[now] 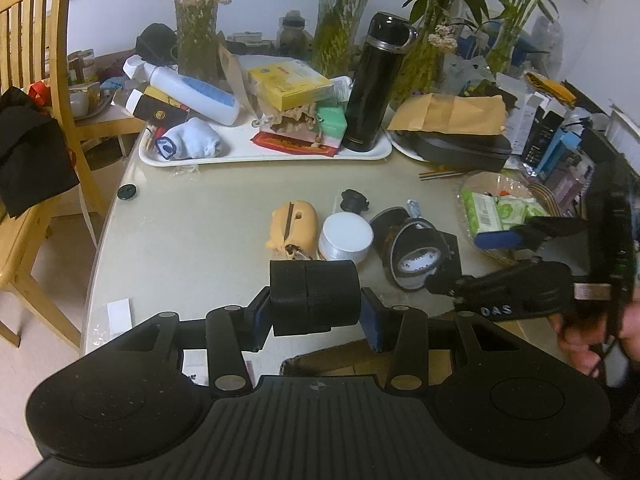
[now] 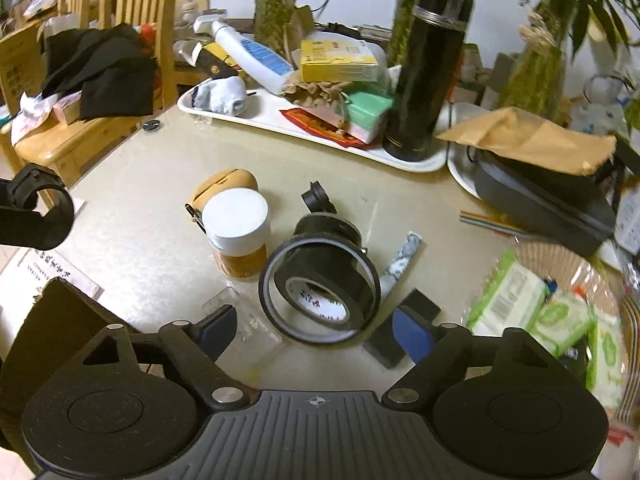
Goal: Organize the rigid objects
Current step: 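Lift the black cap with the left gripper while the right gripper approaches the black tape roll, then close the right gripper on the black tape roll while the left gripper holds the cap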
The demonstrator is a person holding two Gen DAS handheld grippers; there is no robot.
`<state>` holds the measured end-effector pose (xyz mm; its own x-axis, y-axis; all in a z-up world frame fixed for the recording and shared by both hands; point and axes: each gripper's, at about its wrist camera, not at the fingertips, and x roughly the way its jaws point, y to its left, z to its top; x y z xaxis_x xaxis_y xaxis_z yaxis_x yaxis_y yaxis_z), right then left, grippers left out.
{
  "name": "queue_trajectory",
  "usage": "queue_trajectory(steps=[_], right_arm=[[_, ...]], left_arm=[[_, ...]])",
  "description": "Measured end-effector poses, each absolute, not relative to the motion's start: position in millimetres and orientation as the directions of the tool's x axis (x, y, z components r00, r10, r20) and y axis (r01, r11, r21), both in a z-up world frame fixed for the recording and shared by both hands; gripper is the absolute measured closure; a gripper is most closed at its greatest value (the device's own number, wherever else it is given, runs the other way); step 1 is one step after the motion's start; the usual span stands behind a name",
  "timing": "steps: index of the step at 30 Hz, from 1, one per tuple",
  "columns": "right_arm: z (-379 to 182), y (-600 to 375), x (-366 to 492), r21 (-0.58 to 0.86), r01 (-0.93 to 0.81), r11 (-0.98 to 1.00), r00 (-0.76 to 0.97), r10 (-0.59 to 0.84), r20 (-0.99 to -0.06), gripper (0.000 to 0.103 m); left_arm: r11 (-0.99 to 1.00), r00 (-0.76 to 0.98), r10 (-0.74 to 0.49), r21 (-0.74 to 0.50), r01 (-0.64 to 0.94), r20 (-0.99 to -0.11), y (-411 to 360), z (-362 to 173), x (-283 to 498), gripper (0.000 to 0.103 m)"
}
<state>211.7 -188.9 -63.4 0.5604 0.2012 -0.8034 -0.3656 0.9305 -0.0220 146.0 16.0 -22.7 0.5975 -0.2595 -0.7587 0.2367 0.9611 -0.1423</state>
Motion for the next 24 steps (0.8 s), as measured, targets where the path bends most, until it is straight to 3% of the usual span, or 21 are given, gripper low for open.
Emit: queue_trajectory(steps=[7, 9, 19, 24], right_arm=[[-70.4, -182.5, 229.6, -0.054, -0.416, 0.908, 0.563, 0.211, -0.799, 0.026], [-72.2, -181.8, 234.9, -0.054, -0.43, 0.901, 0.56, 0.219, -0.799, 0.034], [-85.7, -179.4, 255.1, -0.057, -0.478, 0.876, 0.529, 0.235, -0.816, 0.049], [-88.1, -179.0, 253.3, -0.082, -0.478, 0.875, 0.508, 0.199, -0.838, 0.075]], left_arm=[[0.957, 0.601, -0.279, -0.169, 0.234, -0.749, 21.9, -18.4, 137.2, 0.059], [0.956, 0.6, -0.283, -0.173, 0.235, -0.748, 22.7, -17.8, 134.8, 0.059], [0.957, 0.593, -0.282, -0.178, 0.228, -0.755, 27.8, -19.9, 129.4, 0.059], [0.958, 0.587, -0.279, -0.177, 0.227, -0.76, 26.8, -23.1, 127.3, 0.059]])
